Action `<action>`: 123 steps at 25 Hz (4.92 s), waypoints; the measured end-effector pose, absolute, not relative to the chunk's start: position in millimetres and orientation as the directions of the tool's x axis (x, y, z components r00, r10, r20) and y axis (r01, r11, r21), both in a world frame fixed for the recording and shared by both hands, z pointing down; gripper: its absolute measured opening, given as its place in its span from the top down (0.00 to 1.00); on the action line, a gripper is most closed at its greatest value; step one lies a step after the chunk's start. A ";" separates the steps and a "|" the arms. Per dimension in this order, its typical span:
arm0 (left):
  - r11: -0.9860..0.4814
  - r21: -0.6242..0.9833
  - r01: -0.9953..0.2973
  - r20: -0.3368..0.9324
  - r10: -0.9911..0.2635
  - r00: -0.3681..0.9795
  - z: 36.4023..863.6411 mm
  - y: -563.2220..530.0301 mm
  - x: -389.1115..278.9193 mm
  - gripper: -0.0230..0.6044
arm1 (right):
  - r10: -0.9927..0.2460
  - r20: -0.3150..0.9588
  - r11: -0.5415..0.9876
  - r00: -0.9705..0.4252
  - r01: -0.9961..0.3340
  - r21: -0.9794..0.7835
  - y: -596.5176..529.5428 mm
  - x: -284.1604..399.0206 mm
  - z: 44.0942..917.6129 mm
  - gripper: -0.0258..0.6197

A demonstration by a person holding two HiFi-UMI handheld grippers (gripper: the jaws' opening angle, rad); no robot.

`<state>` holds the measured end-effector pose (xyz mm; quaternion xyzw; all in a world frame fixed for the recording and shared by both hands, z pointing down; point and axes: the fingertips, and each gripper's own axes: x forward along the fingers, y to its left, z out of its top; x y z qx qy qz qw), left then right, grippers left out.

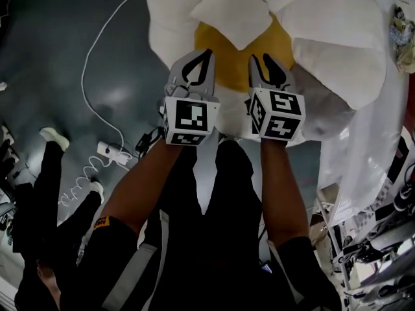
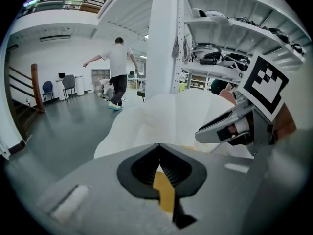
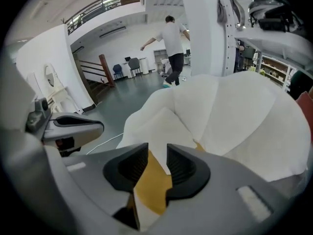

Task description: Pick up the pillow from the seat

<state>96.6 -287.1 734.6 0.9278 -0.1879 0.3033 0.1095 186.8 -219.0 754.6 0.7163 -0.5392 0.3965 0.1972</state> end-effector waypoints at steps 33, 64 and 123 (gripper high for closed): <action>-0.876 0.105 -0.470 0.636 -0.304 0.709 891.7 -319.0 118.5 0.96 | -0.552 0.831 -0.326 0.071 -0.935 -0.137 -243.6 206.1 942.3 0.69; -0.881 0.085 -0.465 0.644 -0.307 0.700 719.0 -297.7 111.5 0.96 | -0.573 0.818 -0.349 0.051 -0.918 -0.187 -220.1 198.3 768.0 0.93; -0.931 0.061 -0.359 0.398 -0.307 0.865 292.1 -65.9 59.0 0.96 | -0.838 0.535 -0.203 0.109 -0.972 -0.120 7.5 124.0 320.3 0.93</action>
